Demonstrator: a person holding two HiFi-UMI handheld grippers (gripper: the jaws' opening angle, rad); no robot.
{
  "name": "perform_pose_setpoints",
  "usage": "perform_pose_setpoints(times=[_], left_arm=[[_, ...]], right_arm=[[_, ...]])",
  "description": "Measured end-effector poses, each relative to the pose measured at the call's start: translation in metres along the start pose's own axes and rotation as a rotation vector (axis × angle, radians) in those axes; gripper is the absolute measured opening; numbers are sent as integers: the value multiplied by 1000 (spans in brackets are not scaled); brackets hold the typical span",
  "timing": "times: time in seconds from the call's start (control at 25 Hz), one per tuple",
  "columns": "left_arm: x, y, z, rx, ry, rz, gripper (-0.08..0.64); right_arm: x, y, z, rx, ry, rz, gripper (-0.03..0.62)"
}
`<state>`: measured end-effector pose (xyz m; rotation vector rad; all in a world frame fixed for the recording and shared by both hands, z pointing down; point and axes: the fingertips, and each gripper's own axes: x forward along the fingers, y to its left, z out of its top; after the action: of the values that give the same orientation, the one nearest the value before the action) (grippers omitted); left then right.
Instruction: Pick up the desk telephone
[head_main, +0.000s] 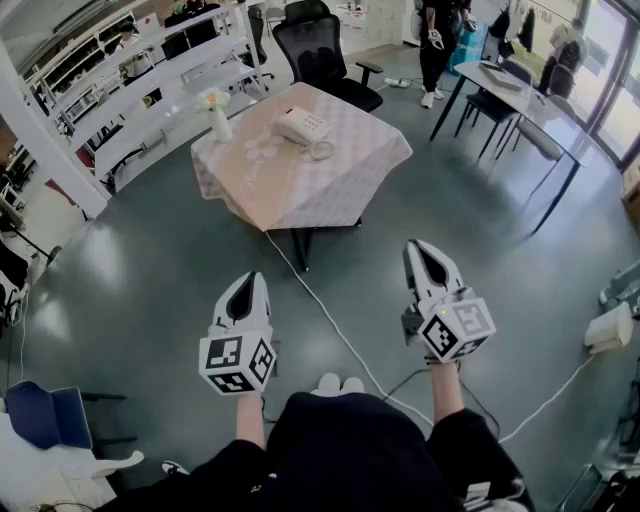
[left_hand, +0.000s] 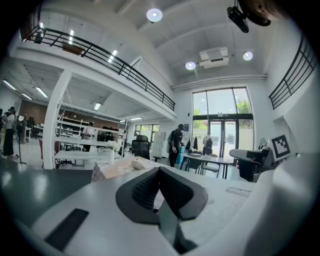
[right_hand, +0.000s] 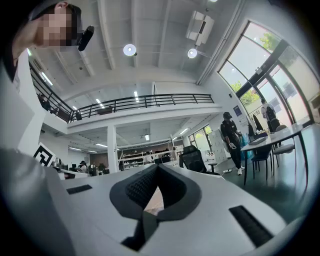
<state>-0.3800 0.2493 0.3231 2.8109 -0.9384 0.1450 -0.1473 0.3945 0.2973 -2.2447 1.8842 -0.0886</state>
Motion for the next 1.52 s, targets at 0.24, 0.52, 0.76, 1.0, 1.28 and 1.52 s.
perform_pose_setpoints(times=[0.24, 0.52, 0.76, 1.0, 1.28, 1.52], left_arm=[[1, -10, -4, -3, 6, -4, -2], [6, -20, -8, 0, 9, -8, -1], [13, -17, -16, -10, 22, -1, -2], [34, -4, -19, -22, 34, 11, -1], [96, 19, -20, -37, 40, 5, 0], [168, 42, -4, -40, 42, -25, -1]], right_arm=[[-4, -6, 1, -4, 0, 8, -8], [-4, -12, -4, 12, -1, 12, -8], [4, -17, -9, 33, -10, 8, -8], [29, -28, -19, 45, 6, -1, -8], [90, -55, -35, 53, 25, -10, -8], [158, -78, -37, 46, 34, -18, -8]])
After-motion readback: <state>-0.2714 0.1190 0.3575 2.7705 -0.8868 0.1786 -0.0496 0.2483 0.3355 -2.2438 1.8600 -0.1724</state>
